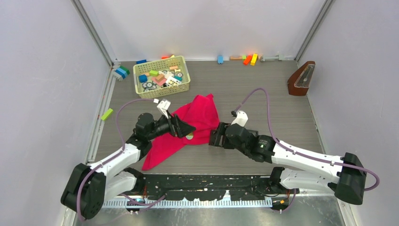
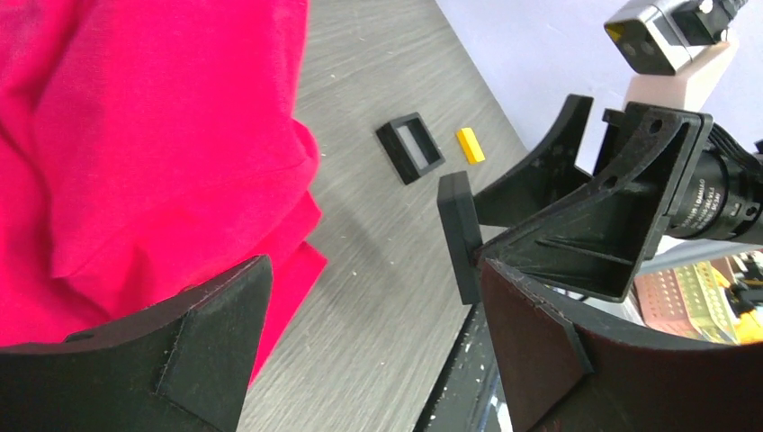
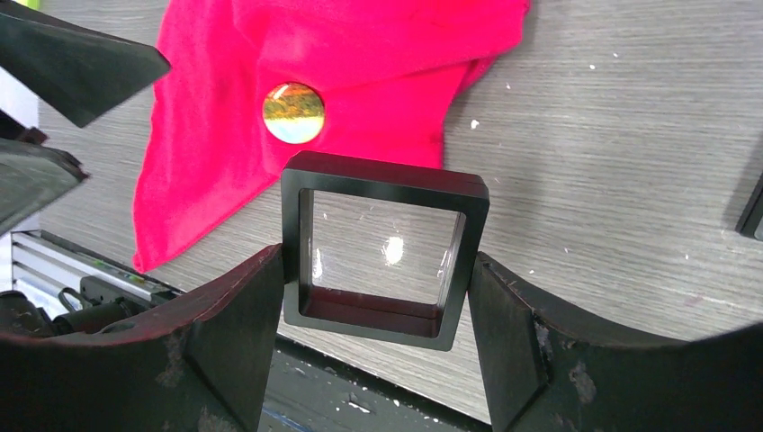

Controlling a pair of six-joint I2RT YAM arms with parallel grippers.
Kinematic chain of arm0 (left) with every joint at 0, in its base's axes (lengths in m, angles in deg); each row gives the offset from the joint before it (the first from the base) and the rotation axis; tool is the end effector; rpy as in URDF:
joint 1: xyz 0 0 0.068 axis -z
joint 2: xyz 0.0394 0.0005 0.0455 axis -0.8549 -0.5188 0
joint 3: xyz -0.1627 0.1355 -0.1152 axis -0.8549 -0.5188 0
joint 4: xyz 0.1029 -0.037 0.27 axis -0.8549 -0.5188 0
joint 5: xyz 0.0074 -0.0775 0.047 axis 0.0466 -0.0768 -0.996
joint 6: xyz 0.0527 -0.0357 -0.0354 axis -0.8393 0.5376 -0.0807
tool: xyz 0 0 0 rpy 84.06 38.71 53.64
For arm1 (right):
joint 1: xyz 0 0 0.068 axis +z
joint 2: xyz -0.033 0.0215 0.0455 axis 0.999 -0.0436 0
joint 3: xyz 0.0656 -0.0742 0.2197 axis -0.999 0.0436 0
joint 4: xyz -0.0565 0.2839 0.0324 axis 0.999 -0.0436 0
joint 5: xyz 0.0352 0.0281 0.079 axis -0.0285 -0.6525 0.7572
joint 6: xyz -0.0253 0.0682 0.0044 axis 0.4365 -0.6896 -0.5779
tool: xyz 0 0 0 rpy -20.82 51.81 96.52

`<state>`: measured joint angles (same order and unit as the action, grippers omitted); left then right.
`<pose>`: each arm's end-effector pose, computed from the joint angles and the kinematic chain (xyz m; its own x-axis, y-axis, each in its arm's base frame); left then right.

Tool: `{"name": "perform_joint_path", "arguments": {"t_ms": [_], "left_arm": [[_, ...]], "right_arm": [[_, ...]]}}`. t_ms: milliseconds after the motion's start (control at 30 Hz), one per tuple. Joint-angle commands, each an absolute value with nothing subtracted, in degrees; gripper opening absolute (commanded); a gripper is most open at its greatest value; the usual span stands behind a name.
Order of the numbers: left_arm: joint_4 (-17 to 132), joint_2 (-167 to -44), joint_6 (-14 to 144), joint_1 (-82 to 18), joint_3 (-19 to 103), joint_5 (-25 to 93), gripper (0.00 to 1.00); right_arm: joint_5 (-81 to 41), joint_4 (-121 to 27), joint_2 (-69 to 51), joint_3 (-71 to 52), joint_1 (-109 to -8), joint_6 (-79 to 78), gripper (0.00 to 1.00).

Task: Remove the brooch from the garment

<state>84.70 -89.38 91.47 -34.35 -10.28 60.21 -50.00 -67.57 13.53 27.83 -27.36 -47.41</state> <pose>0.2381 -0.1454 0.1623 -0.6437 -0.2680 -0.7168 0.5704 0.4564 -0.6829 0.1582 0.2296 0.1869 -0.7264 0.2332 -0.6465 -0.1277 0.8785 0.4603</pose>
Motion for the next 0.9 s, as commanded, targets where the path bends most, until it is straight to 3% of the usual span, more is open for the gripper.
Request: {"name": "perform_joint_path", "arguments": {"t_ms": [0,367,867], "left_arm": [[94.05,-92.12,95.54,-31.63,-9.66,62.61,0.87],[99.22,-100.03,97.83,-26.09,-7.26,64.98,0.73],[101.9,-100.38,98.08,-24.23,-6.92,67.63,0.7]], "right_arm": [[-52.0,-59.69,16.48,29.07,-27.56,-44.7,0.54],[-51.15,-51.62,22.08,33.45,-27.6,-43.93,0.52],[-49.22,-49.19,23.23,34.12,-27.65,-44.8,0.5]]}}
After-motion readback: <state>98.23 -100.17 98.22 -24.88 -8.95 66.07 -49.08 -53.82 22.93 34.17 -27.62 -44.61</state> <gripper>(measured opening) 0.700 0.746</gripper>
